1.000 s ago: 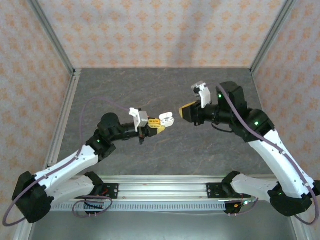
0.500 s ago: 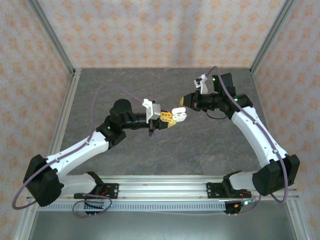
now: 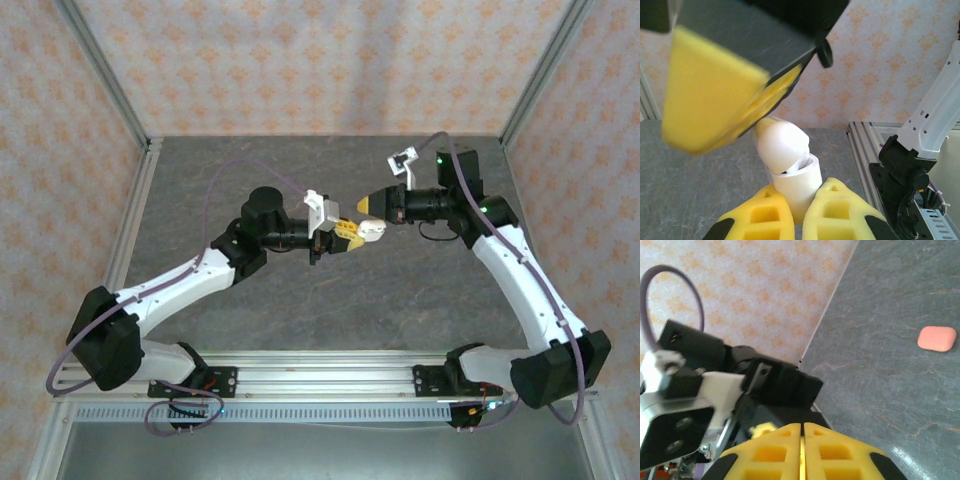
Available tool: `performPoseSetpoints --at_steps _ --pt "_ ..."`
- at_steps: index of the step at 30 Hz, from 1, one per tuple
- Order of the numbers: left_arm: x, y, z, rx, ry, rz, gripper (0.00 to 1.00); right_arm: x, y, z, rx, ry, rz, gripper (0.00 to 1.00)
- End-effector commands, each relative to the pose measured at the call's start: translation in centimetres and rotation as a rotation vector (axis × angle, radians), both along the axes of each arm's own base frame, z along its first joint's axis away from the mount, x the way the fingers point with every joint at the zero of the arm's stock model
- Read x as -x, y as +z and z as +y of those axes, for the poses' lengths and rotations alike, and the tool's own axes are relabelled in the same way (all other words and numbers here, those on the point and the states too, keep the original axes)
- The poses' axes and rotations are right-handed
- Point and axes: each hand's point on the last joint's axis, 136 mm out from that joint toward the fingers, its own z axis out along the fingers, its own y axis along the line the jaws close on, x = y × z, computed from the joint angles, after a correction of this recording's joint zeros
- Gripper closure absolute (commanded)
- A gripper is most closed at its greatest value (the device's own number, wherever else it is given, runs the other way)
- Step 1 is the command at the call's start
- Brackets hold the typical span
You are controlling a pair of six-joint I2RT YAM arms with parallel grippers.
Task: Insert wireless bluetooth earbuds into charging case
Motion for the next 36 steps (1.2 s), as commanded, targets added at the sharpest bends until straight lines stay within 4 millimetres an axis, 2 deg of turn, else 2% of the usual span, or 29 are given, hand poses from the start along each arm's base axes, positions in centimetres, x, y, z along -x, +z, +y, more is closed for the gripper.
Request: performPoseSetpoints --at_steps 1,11,12,13,18,19,21,25,30,36 --pt "-0.7 2.4 0.1 0.047 0.028 -0.049 1.0 2.2 0.5 0.0 -0.009 0.073 -0.023 0.88" --pt "-0.9 2.7 0.4 0.068 0.041 -0.031 1.0 2.2 -1.5 -0.4 0.05 0.053 -0.007 0.88" --pt "-0.9 2.5 0.4 0.066 0.042 -0.032 1.0 2.1 -1.5 -0.4 0.05 0.051 -0.009 0.88" --pt "-0.8 2.5 0.4 0.066 0.042 -0.033 1.0 2.7 -0.6 -0.7 0.041 0.048 -0.042 0.88" --pt "-0.3 2.0 0.9 0.057 0.043 -0.051 1.0 2.2 1.2 -2.3 0.096 -0.084 -0.19 0.74" --pt "-0.2 1.9 1.1 0.055 0.047 -0.05 1.0 2.2 1.5 -2.7 0.107 -0.112 -0.22 0.68" --pt "0.0 1.8 1.3 0.054 0.052 -0.045 1.0 2.2 1.7 -3.3 0.12 -0.153 -0.261 0.65" --pt "0.6 1.6 1.8 0.059 0.057 -0.042 1.0 2.8 0.6 -3.7 0.128 -0.177 -0.289 0.65" --pt "1.1 1.4 2.4 0.074 0.067 -0.05 1.0 4.0 -1.8 -3.4 0.2 -0.168 -0.323 0.57" --pt "1.7 0.8 2.5 0.065 0.048 -0.043 1.0 3.2 -2.4 -2.5 0.239 -0.144 -0.315 0.55"
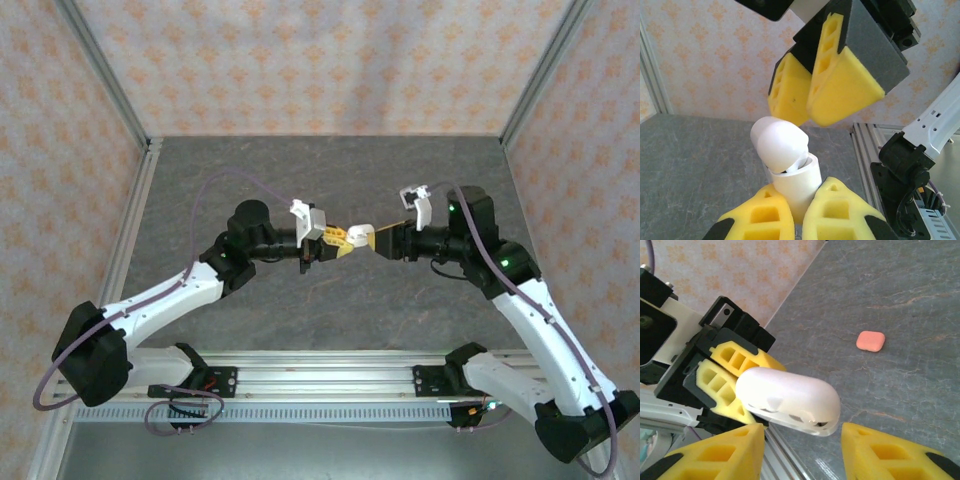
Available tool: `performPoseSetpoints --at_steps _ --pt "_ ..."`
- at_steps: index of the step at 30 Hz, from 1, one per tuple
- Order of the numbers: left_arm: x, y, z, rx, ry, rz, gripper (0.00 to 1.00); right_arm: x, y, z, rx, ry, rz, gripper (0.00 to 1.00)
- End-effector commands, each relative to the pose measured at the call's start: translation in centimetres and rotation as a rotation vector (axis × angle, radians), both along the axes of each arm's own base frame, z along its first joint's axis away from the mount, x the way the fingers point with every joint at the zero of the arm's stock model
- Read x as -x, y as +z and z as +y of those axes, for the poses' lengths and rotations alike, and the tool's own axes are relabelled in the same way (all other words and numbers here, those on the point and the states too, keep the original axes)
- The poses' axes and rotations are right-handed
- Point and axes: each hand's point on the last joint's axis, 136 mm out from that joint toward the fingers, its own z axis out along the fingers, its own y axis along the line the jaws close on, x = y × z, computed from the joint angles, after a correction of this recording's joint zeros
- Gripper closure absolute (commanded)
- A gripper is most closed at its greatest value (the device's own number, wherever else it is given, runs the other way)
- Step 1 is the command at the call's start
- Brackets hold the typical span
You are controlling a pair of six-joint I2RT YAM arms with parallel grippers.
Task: Insert wireless bluetooth earbuds into charging case
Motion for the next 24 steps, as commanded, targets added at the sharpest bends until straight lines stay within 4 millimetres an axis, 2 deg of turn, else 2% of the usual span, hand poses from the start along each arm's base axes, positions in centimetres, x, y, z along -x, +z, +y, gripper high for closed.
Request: performPoseSetpoints --at_steps 1,3,7,12,14,17,21,24 --pt "0.6 1.4 0.5 0.039 -0.002 -0.052 1.0 -1.2 0.8 0.3 0.027 -0.01 -0.055 0.55" --pt "0.8 1.2 0.5 0.032 -0.002 -0.054 1.0 -1.8 0.9 0.5 0.035 -0.013 -0.052 0.55" --pt "1.0 0.9 0.7 0.025 0.006 -0.062 1.0 -3.9 1.0 -0.4 0.098 -0.109 -0.058 0.56" --pt "1.0 0.4 1.2 0.015 0.037 -0.076 1.0 -5.1 1.3 -0.7 0.105 -0.167 -0.043 0.55" --pt "0.9 0.2 1.4 0.009 0.053 -0.088 1.0 -4.6 1.6 -0.4 0.08 -0.144 -0.037 0.55" --pt "0.7 -0.3 1.9 -0.007 0.089 -0.134 1.0 -2.8 2.2 0.1 0.035 -0.08 -0.029 0.56" --pt "0.7 -0.8 2.7 -0.01 0.142 -0.257 1.0 -0.5 2.4 -0.2 0.007 -0.046 -0.027 0.57" --pt "0.6 -0.7 3.0 -0.021 0.187 -0.333 1.0 0.4 2.3 -0.6 -0.003 -0.046 -0.025 0.58"
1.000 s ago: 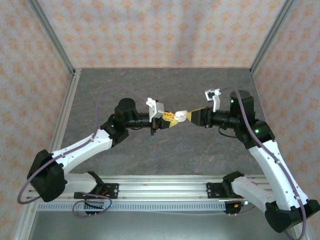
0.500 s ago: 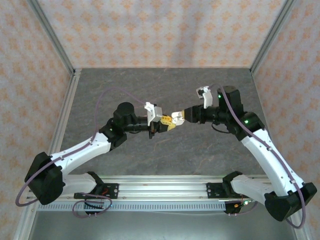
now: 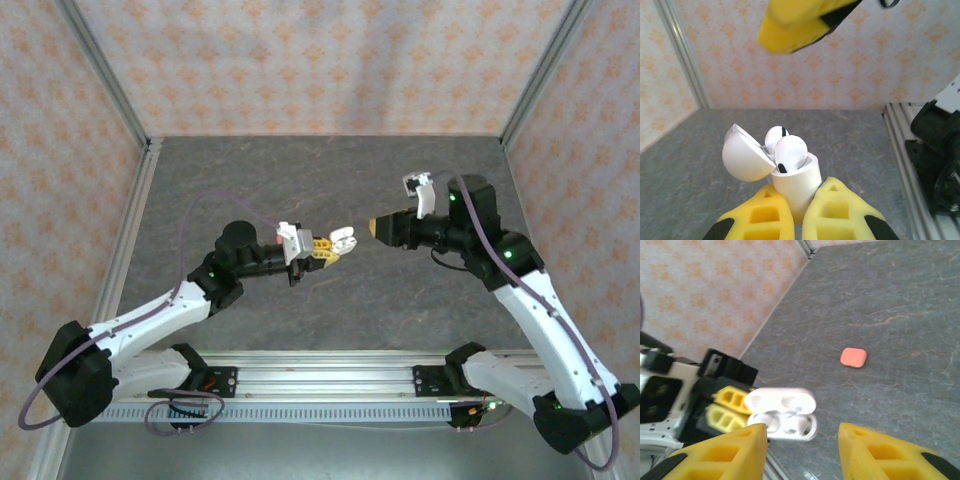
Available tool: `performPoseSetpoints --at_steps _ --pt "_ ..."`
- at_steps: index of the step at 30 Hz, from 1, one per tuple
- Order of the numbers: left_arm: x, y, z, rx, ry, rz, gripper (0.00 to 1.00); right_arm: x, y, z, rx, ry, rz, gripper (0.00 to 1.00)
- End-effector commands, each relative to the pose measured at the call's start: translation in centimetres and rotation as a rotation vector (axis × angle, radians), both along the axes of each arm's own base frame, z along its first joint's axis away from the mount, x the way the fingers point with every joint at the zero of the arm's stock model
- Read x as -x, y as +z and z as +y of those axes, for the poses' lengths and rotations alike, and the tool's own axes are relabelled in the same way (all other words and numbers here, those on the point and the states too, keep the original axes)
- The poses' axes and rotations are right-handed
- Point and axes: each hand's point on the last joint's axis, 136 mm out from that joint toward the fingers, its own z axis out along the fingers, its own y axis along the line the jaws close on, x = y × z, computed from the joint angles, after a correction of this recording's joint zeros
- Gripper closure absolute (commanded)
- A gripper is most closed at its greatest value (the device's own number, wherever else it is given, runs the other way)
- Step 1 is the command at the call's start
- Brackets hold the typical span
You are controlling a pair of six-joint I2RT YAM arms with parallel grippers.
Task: Insert wireless bluetooth earbuds into charging case
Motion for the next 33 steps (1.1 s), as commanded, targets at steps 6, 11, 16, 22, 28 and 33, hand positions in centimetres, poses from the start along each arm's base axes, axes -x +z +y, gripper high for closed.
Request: performPoseSetpoints --at_steps 6,11,16,22,28,33 --pt "-0.2 2.6 0.5 -0.021 0.109 -0.309 1.0 1.9 -0.7 0.9 -0.016 0.05 0.049 0.64" --pt "0.0 2.3 0.3 -0.058 0.085 -0.319 1.0 2.8 -1.5 3.6 0.106 0.133 -0.008 0.65" --pt "0.4 1.9 0.2 -0.076 0.064 -0.305 1.0 2.6 -2.6 6.1 0.221 0.192 -0.02 0.65" --pt "0.5 1.7 0.2 -0.088 0.056 -0.291 1.0 1.5 -2.9 6.8 0.276 0.175 -0.04 0.68" --pt "0.4 1.9 0.1 -0.088 0.055 -0.293 1.0 2.3 -3.8 6.7 0.321 0.202 -0.023 0.67" --pt "0.3 2.2 0.0 -0.076 0.051 -0.289 1.0 2.5 -4.9 6.2 0.374 0.2 -0.025 0.64"
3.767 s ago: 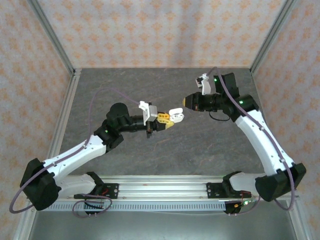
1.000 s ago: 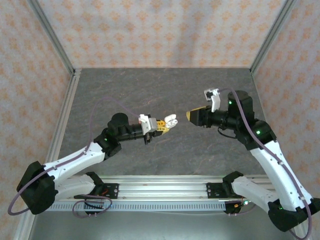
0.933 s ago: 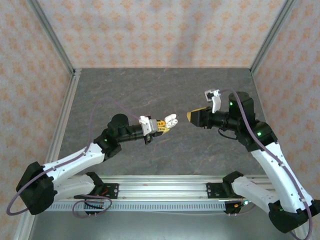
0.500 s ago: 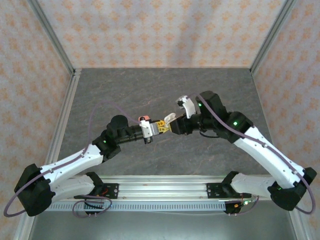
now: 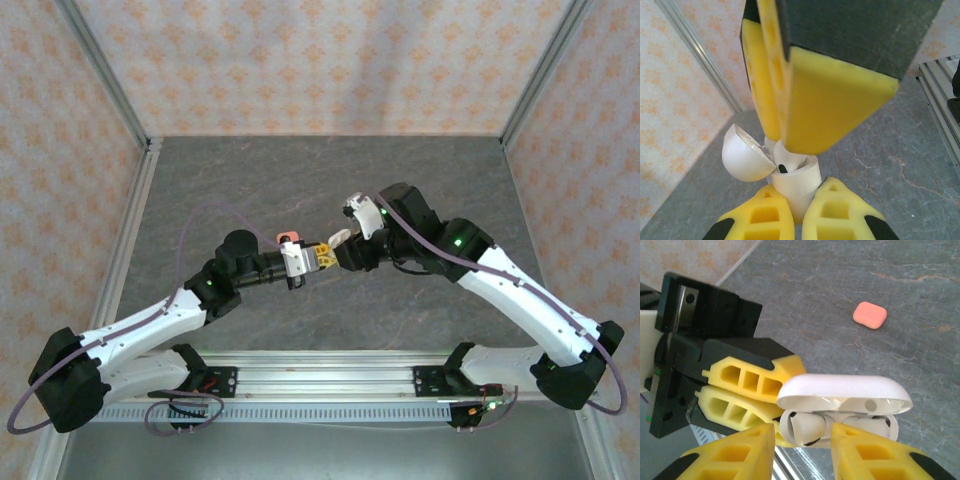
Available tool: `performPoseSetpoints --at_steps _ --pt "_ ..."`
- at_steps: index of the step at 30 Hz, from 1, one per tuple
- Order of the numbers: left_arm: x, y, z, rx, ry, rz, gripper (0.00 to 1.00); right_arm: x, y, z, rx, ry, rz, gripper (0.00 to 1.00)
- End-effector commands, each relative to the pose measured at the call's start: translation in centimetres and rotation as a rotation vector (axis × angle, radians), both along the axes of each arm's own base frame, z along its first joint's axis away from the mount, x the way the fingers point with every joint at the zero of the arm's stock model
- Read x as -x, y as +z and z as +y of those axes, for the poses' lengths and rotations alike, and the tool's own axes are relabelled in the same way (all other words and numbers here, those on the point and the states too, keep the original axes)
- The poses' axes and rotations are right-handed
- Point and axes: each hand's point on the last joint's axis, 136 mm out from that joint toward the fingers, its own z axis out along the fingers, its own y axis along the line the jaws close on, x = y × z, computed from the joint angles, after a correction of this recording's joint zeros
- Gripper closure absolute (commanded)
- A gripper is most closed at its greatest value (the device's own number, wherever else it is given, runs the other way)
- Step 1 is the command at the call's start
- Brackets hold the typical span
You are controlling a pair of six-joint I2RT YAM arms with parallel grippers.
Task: Insert wireless bluetooth earbuds into charging case
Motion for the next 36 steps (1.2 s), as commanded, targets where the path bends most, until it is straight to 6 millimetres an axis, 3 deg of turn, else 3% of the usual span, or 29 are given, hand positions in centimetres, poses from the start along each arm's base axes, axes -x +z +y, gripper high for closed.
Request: performPoseSetpoints --at_steps 1,8,14,19,21,24,26,32,36 --pt "0.1 2.8 -0.3 0.045 -0.016 -0.055 1.0 -0.2 -0.2 -0.8 0.059 -0.007 -0.034 0.65" --pt "0.2 3.0 -0.3 0.049 -0.019 -0.049 1.0 -1.0 -0.8 -0.9 0.102 -0.025 -0.043 0.81" --pt "0.3 3.0 -0.2 0.048 -0.018 -0.045 1.0 -1.9 0.9 -0.6 0.068 -0.053 -0.095 0.86" --pt "0.4 3.0 -0.2 0.049 -0.02 -0.044 1.0 -1.8 0.3 -0.3 0.07 -0.042 -0.072 0.87" --pt "0.4 2.9 -0.2 0.048 -0.021 -0.042 1.0 -1.5 0.1 -0.1 0.067 -0.028 -0.059 0.85" --pt "0.5 2.9 -0.2 0.049 -0.022 -0.042 1.0 -1.0 0.5 0.1 0.038 -0.009 -0.045 0.68" --pt "0.6 3.0 -0.1 0.055 -0.024 -0.043 1.0 -1.0 1.3 -0.3 0.022 -0.026 -0.064 0.63" --pt "0.7 3.4 0.2 0.074 -0.016 -0.047 1.0 -1.5 4.4 -2.7 -0.108 -0.127 -0.063 0.62" --pt "0.8 3.6 0.1 0.087 -0.021 -0.047 1.0 -1.6 4.2 -3.0 -0.144 -0.151 -0.017 0.64"
